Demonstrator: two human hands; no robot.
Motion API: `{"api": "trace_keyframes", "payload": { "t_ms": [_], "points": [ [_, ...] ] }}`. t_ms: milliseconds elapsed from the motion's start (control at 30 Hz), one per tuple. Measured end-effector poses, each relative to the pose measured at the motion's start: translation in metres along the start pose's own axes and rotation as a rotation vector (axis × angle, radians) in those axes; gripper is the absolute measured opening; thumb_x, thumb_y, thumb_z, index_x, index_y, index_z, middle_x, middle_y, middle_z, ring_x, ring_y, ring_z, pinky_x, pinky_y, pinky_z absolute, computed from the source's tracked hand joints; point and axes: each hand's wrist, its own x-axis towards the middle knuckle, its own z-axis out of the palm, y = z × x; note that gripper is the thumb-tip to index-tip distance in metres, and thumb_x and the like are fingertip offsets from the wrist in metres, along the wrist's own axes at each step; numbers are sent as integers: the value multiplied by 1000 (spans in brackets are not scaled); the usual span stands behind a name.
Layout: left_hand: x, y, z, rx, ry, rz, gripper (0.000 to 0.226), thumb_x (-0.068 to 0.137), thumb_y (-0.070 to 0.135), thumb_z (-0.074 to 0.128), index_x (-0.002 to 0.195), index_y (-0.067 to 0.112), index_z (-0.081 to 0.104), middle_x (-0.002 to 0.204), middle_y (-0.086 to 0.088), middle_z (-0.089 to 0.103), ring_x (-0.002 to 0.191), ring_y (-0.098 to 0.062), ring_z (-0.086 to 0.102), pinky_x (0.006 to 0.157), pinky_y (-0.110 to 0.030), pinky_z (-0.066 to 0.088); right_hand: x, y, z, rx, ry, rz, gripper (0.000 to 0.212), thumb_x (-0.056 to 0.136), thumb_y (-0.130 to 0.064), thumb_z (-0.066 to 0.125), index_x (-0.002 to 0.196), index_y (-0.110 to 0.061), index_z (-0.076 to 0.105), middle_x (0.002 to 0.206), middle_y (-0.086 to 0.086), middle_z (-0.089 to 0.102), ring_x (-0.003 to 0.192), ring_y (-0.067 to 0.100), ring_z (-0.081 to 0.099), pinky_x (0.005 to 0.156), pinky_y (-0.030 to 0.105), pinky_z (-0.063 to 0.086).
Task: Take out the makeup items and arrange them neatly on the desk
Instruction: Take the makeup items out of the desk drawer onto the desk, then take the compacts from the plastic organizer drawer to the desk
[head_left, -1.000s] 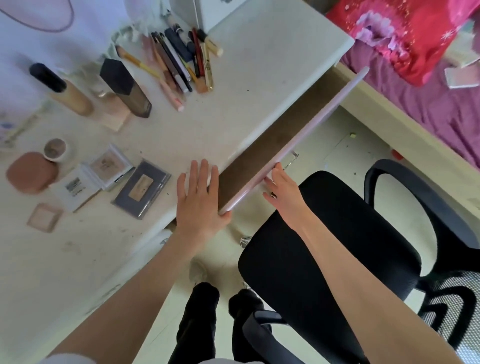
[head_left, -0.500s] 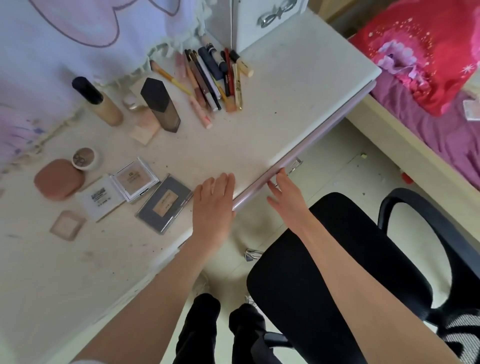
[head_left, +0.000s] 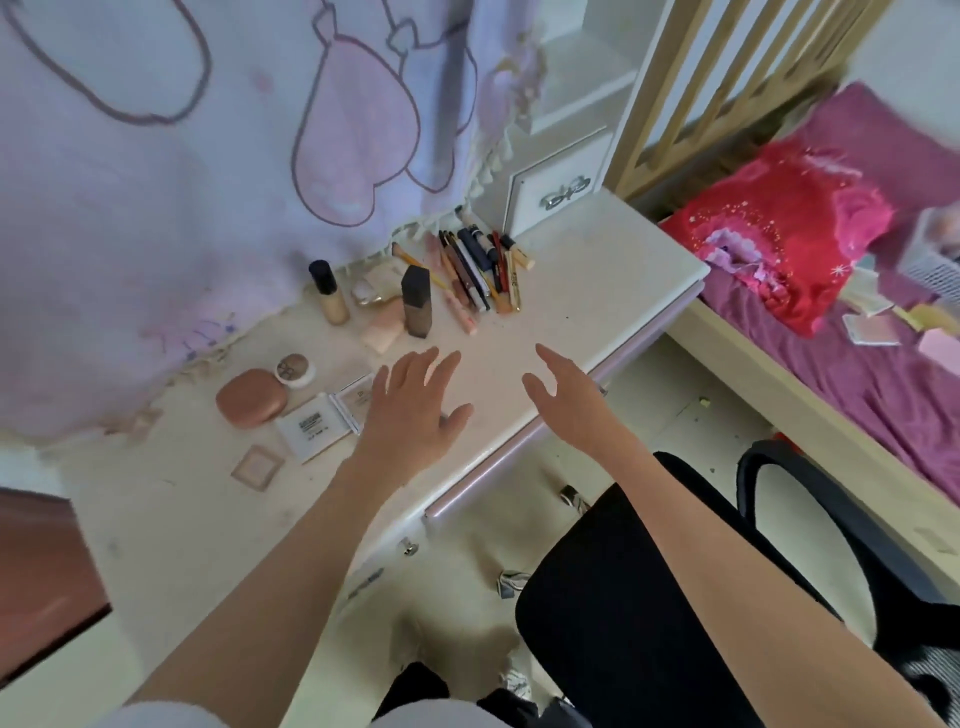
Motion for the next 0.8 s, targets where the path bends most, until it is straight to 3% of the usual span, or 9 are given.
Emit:
{"api": "trace_keyframes", "payload": {
  "t_ms": [133, 267, 367, 467, 600, 733, 800],
  "points": [
    [-46, -37, -60, -34, 284, -69, 62, 85, 49, 41, 133, 11, 48, 136, -14, 48, 126, -35, 43, 101, -51, 38, -16, -69, -3, -293, 129, -256, 54, 97, -32, 43, 145, -13, 27, 150, 7, 32, 137, 23, 30, 112, 37, 25],
    [-101, -79, -98, -72, 334, -211, 69, 83, 53, 28, 135, 11, 47, 140, -16, 44, 132, -36, 37, 108, -50, 28, -35, -124, 19, -485, 160, -461, 59, 94, -42, 43, 146, -19, 26, 152, 4, 27, 140, 21, 24, 113, 45, 20],
    [-147, -104, -111, -12, 351, -293, 68, 85, 51, 28, 134, 9, 48, 139, -19, 44, 129, -41, 39, 104, -52, 30, -45, -160, 45, -538, 90, -550, 62, 94, -48, 41, 148, -24, 20, 155, 2, 20, 143, 21, 16, 115, 46, 14],
    [-189, -117, -115, -5, 364, -456, 72, 84, 57, 19, 142, 16, 36, 149, -11, 31, 139, -33, 24, 112, -47, 19, -54, -192, 74, -568, 11, -667, 62, 95, -49, 38, 148, -25, 17, 156, 0, 15, 143, 20, 13, 116, 46, 11],
    [-244, -129, -109, -30, 436, -694, 57, 95, 45, 36, 146, 24, 23, 154, -3, 20, 142, -24, 11, 115, -43, 11, -65, -232, 120, -580, -136, -848, 61, 95, -49, 36, 148, -29, 13, 157, -3, 10, 145, 18, 8, 116, 46, 7],
    [-310, -112, -97, -117, 587, -939, 50, 94, 36, 46, 140, 17, 38, 147, -7, 34, 138, -28, 24, 111, -44, 16, -90, -267, 170, -623, -309, -1073, 62, 95, -52, 32, 149, -30, 11, 157, -4, 11, 145, 16, 8, 117, 44, 6],
    [-345, -96, -89, -50, 560, -1070, 53, 93, 44, 35, 136, 14, 43, 143, -11, 39, 135, -31, 30, 110, -45, 20, -112, -279, 192, -651, -406, -1190, 62, 95, -51, 32, 149, -29, 10, 157, -3, 11, 144, 17, 9, 117, 45, 6]
  ]
}}
